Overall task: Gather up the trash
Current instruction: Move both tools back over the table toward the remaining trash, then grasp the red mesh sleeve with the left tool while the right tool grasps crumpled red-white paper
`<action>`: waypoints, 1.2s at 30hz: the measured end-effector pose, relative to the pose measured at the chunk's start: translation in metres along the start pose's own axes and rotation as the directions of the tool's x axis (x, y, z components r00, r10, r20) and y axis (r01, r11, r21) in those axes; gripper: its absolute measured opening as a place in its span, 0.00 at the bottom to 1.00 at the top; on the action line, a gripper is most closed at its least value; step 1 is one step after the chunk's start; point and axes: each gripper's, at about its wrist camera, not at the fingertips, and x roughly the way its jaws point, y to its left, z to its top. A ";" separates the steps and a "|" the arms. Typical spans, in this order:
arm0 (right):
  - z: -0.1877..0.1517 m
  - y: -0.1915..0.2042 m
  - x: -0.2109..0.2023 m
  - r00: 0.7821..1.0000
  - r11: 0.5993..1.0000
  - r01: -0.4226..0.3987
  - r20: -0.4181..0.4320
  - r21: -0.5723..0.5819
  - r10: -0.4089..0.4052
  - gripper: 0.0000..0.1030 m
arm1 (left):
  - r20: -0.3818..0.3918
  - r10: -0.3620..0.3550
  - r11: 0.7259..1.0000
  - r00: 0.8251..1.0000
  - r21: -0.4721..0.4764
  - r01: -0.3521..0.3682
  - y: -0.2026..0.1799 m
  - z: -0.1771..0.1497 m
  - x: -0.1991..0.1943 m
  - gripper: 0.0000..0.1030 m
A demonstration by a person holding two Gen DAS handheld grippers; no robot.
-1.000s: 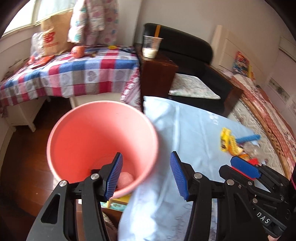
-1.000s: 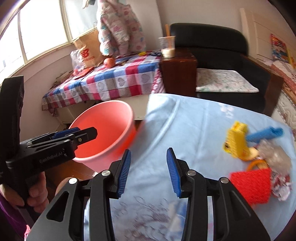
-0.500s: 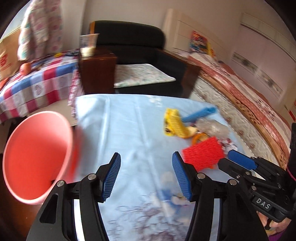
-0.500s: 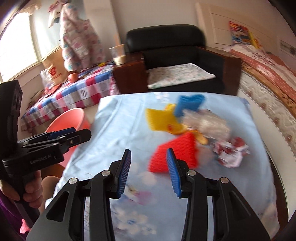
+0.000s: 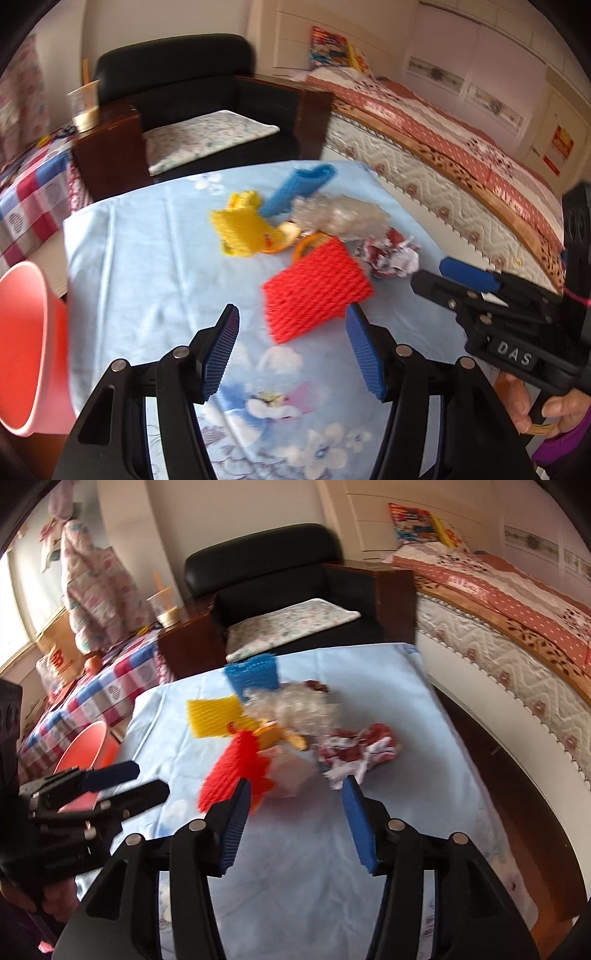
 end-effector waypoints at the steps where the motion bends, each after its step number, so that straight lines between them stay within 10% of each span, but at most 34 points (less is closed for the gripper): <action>1: 0.001 -0.004 0.001 1.000 1.000 0.011 0.004 0.007 -0.011 0.51 | -0.006 0.000 1.000 1.000 0.010 0.000 -0.005 0.001 0.003 0.57; 24: 0.012 -0.063 0.063 0.993 0.970 0.059 -0.114 0.236 -0.033 0.51 | -0.081 0.127 0.983 0.989 0.143 -0.114 -0.058 0.009 0.064 0.49; 30: 0.010 -0.066 0.071 0.989 0.968 0.078 -0.140 0.239 -0.045 0.18 | -0.079 0.123 0.985 0.989 0.135 -0.111 -0.057 0.010 0.066 0.41; 36: 0.007 -0.068 0.066 0.990 0.967 0.089 -0.132 0.240 -0.059 0.09 | -0.067 0.116 0.985 0.991 0.135 -0.106 -0.057 0.010 0.064 0.27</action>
